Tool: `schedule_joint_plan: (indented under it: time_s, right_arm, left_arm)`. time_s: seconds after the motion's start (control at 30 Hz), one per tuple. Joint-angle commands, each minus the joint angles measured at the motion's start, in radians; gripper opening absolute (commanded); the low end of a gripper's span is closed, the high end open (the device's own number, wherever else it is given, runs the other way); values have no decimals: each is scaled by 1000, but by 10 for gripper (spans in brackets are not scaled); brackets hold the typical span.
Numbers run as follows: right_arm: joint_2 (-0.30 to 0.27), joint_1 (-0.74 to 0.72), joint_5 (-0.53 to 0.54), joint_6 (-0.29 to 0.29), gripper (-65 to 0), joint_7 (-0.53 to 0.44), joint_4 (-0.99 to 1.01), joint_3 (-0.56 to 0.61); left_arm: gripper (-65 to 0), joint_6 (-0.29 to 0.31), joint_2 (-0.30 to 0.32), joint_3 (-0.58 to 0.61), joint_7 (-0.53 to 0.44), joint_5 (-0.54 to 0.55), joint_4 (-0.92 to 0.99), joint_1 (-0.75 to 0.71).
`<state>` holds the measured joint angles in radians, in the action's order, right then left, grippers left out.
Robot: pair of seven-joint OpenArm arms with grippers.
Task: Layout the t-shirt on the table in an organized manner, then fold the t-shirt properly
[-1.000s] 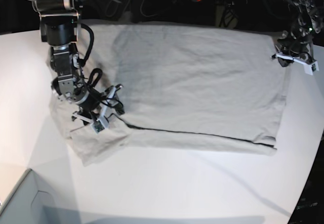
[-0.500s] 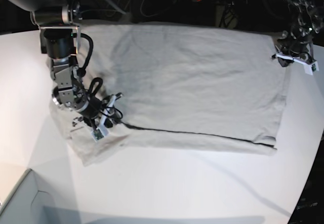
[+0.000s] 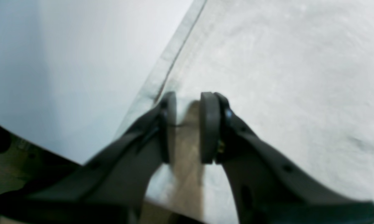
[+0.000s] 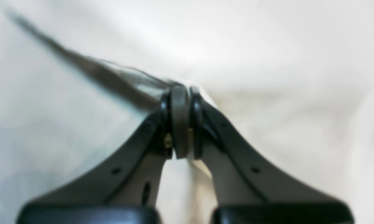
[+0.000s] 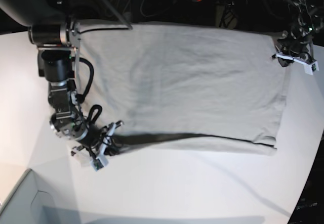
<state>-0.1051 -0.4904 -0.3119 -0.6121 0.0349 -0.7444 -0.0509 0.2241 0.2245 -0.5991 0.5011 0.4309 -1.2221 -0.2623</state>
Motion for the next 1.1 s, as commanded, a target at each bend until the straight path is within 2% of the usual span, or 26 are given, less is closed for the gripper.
schedule_joint_plan:
  time_s: [0.0,0.1,0.33,0.4,0.5,0.57,0.67,0.77,0.87,1.07]
  right_arm:
    - [-3,-47,13,11,-650,-28,-13,0]
    - [-2,-92,13,11,-650,-28,-10,9]
    - [2,-159,13,11,-650,-28,-10,184]
    - [23,-182,13,51,-644,-28,-10,199]
    - [32,-202,13,182,-544,-28,12,199]
    - [34,-236,13,268,-448,-28,52,202]
    - [32,-261,15,337,-312,-28,122,197]
    - [18,-258,15,357,-228,-28,139,199]
    - [-11,-224,15,354,-236,-20,144,207]
    - [-91,-120,21,349,-306,-25,141,196]
  left_arm:
    - [-512,-12,5,3,49,-17,3,-5]
    - [-512,-12,5,3,51,-14,3,-5]
    - [-512,-12,2,3,51,-13,3,-9]
    - [-512,-12,0,3,51,-13,3,-9]
    - [-512,-12,-1,3,52,-11,3,-9]
    - [-512,-12,-1,3,52,-11,3,-10]
    - [-512,-12,-1,3,52,-11,3,-13]
    - [-512,-12,-1,3,52,-11,3,-15]
    - [-512,-12,-1,3,52,-11,3,-15]
    - [-512,-12,-1,3,52,-11,3,-12]
